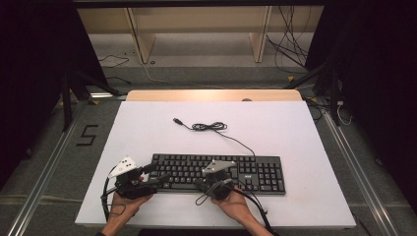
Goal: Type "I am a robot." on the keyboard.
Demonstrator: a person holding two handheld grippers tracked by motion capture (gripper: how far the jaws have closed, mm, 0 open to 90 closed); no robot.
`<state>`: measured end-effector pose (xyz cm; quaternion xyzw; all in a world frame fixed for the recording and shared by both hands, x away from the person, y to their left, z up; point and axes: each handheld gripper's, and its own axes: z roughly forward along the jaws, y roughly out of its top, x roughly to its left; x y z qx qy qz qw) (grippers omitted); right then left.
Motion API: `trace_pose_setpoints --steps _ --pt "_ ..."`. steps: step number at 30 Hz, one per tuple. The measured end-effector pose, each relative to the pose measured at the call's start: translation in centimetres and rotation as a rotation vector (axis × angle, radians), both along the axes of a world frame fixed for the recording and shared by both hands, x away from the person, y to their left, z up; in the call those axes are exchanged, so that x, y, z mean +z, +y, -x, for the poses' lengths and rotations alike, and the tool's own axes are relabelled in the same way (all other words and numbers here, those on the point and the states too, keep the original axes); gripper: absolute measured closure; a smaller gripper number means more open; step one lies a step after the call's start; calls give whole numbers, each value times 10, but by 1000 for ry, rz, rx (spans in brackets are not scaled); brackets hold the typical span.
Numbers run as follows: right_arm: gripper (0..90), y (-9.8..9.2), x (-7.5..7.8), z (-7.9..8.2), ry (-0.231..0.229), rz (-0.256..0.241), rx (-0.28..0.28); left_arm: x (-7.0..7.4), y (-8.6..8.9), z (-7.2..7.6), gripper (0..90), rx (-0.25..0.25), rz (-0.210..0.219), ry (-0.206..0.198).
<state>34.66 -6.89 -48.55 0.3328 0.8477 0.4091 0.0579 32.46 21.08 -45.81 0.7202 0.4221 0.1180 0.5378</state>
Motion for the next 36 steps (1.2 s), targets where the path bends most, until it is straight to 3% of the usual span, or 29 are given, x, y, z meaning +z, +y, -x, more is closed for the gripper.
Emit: trace_pose_setpoints --steps 7,15,23,31,36 --pt "900 -1 1 0 4 -3 -3 0 1 -1 279 4 -3 0" --pt "818 -5 6 2 11 -46 -3 -2 2 -3 280 20 -6 7" --pt "660 -13 13 2 9 -85 -13 -5 0 -8 296 28 -29 22" --pt "573 -23 18 2 1 -116 -17 -7 -3 -13 329 20 -37 33" --pt "501 -28 20 1 6 -121 -32 -7 -8 -18 403 14 -51 49"
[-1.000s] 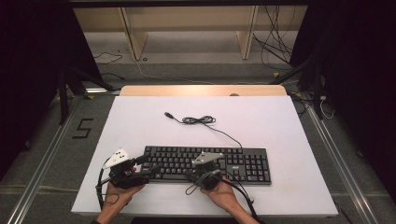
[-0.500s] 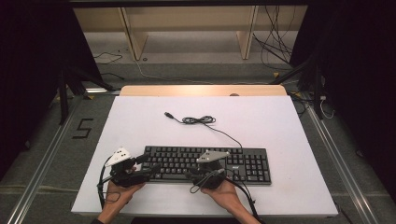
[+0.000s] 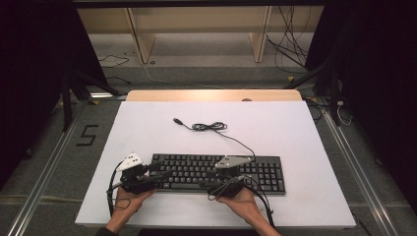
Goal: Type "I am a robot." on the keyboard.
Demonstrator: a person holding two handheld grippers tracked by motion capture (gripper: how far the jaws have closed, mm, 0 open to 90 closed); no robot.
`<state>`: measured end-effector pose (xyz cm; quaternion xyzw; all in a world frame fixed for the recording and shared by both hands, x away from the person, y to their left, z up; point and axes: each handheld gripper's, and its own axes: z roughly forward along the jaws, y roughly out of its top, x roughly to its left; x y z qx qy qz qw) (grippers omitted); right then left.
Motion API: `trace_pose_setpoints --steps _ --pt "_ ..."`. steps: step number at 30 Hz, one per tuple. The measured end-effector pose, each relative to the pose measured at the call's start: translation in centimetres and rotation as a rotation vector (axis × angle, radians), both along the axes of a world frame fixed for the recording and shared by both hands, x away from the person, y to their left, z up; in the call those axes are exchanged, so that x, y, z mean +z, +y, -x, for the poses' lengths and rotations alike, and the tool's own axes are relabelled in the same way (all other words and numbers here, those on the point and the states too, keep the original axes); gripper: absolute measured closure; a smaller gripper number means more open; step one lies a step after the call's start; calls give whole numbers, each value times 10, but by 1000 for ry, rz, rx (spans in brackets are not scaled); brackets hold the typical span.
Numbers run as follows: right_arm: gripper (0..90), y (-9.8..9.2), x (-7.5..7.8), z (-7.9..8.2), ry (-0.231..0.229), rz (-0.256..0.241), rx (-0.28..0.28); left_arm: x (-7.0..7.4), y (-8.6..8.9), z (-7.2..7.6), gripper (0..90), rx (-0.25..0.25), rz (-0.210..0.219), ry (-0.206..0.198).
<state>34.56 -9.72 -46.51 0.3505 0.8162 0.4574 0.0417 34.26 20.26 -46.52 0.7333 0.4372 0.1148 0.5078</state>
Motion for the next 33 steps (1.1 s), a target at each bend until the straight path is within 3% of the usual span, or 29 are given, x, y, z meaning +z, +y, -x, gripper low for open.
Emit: trace_pose_setpoints --steps 21,24,33 --pt "398 -10 7 9 -26 -32 11 -1 -23 -23 817 -33 -86 42" --pt "392 -13 8 10 -34 -38 8 -3 -30 -29 873 -48 -119 59" --pt "386 -16 7 12 -34 -40 2 -9 -36 -37 889 -54 -147 92"
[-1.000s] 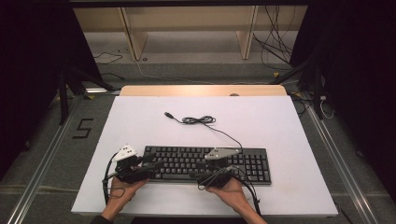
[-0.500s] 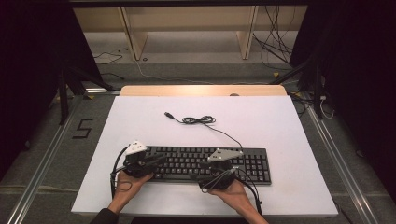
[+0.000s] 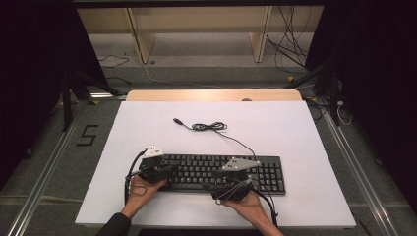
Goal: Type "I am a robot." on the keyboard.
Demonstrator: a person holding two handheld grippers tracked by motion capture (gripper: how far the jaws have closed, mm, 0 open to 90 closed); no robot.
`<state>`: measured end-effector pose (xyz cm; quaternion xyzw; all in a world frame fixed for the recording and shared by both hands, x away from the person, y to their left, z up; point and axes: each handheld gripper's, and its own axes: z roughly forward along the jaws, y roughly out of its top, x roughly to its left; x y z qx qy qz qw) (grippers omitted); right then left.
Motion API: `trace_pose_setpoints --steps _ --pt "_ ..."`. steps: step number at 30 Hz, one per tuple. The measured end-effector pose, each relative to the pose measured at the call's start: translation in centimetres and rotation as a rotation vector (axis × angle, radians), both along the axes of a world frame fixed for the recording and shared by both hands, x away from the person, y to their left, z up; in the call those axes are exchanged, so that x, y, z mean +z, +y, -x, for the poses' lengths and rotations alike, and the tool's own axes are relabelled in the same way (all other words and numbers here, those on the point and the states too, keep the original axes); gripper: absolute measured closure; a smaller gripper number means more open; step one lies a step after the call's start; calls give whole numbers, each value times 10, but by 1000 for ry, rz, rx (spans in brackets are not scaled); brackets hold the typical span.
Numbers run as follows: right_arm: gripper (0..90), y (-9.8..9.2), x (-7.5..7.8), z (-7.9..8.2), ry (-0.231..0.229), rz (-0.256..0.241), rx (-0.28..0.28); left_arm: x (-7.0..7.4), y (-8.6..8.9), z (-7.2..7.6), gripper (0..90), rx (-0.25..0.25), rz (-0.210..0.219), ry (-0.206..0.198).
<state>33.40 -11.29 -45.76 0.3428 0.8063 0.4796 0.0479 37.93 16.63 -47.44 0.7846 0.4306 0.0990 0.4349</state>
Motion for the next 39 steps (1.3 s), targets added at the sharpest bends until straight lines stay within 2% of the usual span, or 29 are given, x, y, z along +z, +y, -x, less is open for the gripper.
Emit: trace_pose_setpoints --steps 12,14,17,26,36,37,39 --pt "367 -1 2 2 -7 -10 2 -6 -5 -6 889 -8 -37 19" --pt "365 -2 2 2 -8 -13 1 -6 -5 -7 889 -5 -32 22" --pt "364 -1 1 2 -5 -12 1 -8 -7 -7 890 -5 -57 20" --pt "363 -2 1 1 -10 -8 -12 -8 -8 -6 889 -6 -62 17" --pt "386 -3 0 -2 -7 -2 -27 0 1 -2 803 8 -5 5" --pt "408 -3 -1 -3 -9 4 -34 1 3 -1 791 12 15 7" --pt "437 -3 -2 -4 -9 9 -38 3 5 1 770 5 28 1"
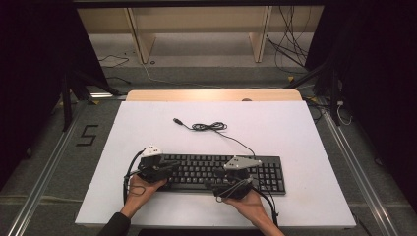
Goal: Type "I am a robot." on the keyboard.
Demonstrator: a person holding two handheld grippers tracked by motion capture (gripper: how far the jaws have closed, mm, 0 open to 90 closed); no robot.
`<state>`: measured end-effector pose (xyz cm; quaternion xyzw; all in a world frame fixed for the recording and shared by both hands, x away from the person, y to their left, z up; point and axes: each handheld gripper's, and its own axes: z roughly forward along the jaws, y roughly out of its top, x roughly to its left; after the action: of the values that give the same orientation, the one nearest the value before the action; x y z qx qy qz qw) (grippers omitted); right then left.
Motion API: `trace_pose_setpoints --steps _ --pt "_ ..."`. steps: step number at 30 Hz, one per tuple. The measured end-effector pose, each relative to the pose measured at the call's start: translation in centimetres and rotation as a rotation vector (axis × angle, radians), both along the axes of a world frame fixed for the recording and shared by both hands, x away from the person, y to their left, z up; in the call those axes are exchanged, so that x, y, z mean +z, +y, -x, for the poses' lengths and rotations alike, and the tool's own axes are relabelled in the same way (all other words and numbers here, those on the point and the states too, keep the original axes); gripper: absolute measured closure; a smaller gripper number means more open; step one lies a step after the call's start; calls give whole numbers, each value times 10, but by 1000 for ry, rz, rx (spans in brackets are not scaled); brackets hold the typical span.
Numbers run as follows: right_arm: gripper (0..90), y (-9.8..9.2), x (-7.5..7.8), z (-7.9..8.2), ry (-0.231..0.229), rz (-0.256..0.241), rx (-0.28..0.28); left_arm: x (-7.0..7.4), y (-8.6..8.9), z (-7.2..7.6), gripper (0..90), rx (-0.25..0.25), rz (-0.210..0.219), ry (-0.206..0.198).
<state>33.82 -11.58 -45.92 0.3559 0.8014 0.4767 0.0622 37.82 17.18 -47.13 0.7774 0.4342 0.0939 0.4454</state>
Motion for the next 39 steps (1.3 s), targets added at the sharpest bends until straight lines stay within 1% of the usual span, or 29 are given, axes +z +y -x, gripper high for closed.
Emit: trace_pose_setpoints --steps 1,2,3,4,5,6,7,10,14,15,17,18,22,23,24,27,32,36,39 --pt "437 0 0 0 0 0 0 0 0 0 753 0 0 0" --pt "467 0 0 -2 4 6 -9 2 2 2 731 2 24 4" --pt "467 0 0 -2 4 6 -9 2 2 2 719 2 24 4" --pt "501 0 -1 -4 8 11 -18 4 4 4 702 -1 39 7" --pt "515 0 -1 -5 9 16 -23 4 4 4 685 -1 39 7" --pt "535 0 -1 -6 12 18 -32 5 5 6 664 0 55 6" --pt "555 0 -1 -8 17 20 -37 5 5 6 646 -2 62 7" --pt "610 0 -2 -11 17 25 -44 7 6 9 543 -5 73 12" --pt "686 1 -3 -14 20 43 -49 10 7 13 449 -9 94 3" --pt "701 2 -3 -15 20 48 -48 10 7 13 433 -9 94 3" --pt "732 3 -4 -17 21 55 -47 11 8 16 406 -13 107 -8" --pt "749 4 -4 -18 21 59 -47 12 8 17 391 -16 103 -9" --pt "801 6 -5 -22 26 71 -47 12 9 21 359 -12 115 -17" --pt "801 6 -5 -22 26 71 -47 12 9 21 354 -12 115 -17" --pt "825 7 -5 -24 29 73 -45 12 10 23 346 -13 118 -20" --pt "855 9 -6 -26 29 79 -44 13 11 25 325 -17 120 -20" --pt "900 11 -7 -30 36 88 -44 13 14 30 306 -18 133 -33" --pt "900 12 -7 -33 39 96 -42 14 16 33 299 -13 143 -44" --pt "900 13 -8 -35 49 102 -42 15 18 35 298 -11 146 -52"
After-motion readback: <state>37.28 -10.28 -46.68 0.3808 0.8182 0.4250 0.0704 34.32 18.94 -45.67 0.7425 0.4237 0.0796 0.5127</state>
